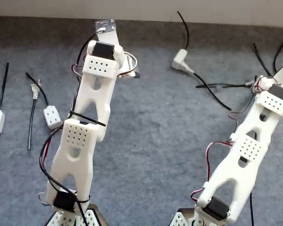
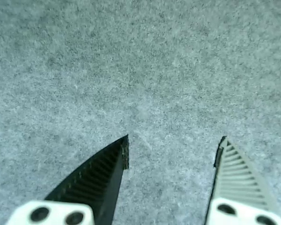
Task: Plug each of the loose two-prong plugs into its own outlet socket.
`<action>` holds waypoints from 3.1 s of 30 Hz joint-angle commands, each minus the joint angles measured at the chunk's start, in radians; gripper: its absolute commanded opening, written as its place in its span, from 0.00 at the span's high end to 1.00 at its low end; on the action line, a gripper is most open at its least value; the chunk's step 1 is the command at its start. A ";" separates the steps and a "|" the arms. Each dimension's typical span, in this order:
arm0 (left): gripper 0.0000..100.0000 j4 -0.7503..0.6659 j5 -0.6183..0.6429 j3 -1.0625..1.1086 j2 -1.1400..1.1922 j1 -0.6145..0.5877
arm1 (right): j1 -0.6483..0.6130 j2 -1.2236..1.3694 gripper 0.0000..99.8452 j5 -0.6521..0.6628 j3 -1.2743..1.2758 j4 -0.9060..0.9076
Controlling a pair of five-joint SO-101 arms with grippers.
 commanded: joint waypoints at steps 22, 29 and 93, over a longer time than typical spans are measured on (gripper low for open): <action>0.70 -0.012 0.009 -0.007 -0.008 0.019 | -0.097 -0.645 0.86 -0.011 -0.012 0.656; 0.70 -0.012 0.009 -0.005 -0.007 0.018 | -0.186 -0.725 0.86 -0.011 0.045 0.657; 0.70 -0.083 0.009 -0.088 0.085 -0.030 | -0.863 -1.662 0.69 0.052 1.974 0.173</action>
